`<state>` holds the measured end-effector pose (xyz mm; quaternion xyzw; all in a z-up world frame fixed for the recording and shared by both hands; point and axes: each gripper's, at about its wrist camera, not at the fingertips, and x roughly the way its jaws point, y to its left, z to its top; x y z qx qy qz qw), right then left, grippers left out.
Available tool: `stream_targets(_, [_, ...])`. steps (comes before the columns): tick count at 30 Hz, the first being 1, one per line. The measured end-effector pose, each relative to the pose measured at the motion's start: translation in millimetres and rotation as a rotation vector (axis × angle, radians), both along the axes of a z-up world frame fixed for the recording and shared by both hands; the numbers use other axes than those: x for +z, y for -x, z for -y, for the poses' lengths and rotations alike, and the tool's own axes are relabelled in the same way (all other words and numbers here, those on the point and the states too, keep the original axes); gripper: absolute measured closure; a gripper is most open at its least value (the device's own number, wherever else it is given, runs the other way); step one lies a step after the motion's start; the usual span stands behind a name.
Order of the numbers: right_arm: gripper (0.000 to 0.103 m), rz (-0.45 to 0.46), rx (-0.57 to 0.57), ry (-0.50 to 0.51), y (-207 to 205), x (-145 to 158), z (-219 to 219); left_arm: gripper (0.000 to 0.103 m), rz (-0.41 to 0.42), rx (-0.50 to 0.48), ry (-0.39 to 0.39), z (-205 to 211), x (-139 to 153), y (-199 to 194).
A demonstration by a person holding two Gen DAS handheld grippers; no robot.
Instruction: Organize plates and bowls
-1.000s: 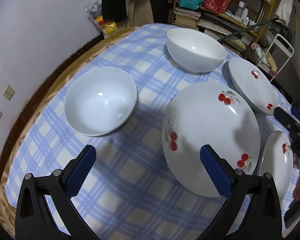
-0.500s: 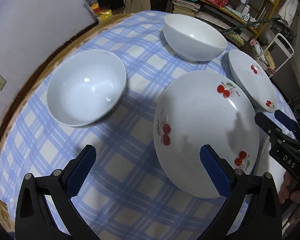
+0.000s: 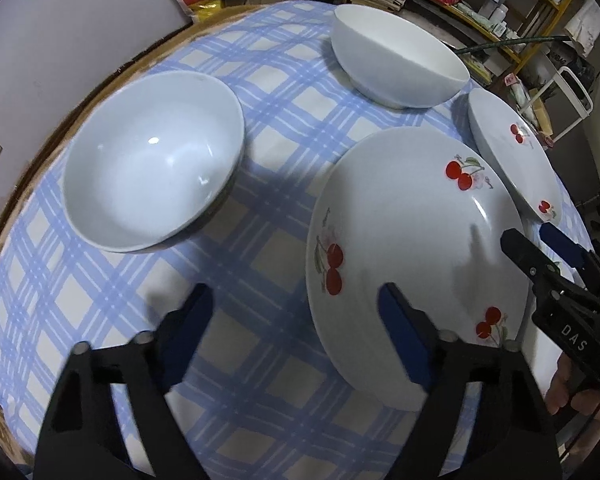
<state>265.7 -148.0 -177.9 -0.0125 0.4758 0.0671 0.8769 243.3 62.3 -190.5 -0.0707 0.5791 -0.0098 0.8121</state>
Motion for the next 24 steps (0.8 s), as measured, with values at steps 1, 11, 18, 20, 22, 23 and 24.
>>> stream_targets(1, [0.019,-0.002,0.004,-0.002,-0.3,-0.8,-0.7,0.030,-0.001,-0.002,0.006,-0.1,-1.2,-0.9])
stream_targets(11, [0.046,-0.053,-0.001,-0.082,-8.4,-10.4,4.3,0.059,0.007,0.002,-0.003,-2.6,-5.8,-7.0])
stream_targets(18, [0.085,-0.073,0.042,-0.072,-6.9,-15.7,-0.4,0.090,0.028,-0.046,0.026,6.9,0.5,-2.5])
stream_targets(20, [0.086,-0.071,0.046,-0.054,-4.9,-16.6,-1.0,0.089,0.042,-0.051,-0.006,10.9,1.4,-0.3])
stream_targets(22, [0.087,-0.082,0.035,-0.079,-4.7,-15.9,1.9,0.089,0.043,-0.044,-0.014,10.6,2.1,1.6])
stream_targets(23, [0.088,-0.088,0.031,-0.098,-3.9,-14.4,3.7,0.089,0.042,-0.040,-0.010,8.8,2.7,2.9])
stream_targets(24, [0.089,-0.096,0.030,-0.113,-2.2,-13.3,5.5,0.090,0.042,-0.037,-0.006,7.0,3.3,4.6])
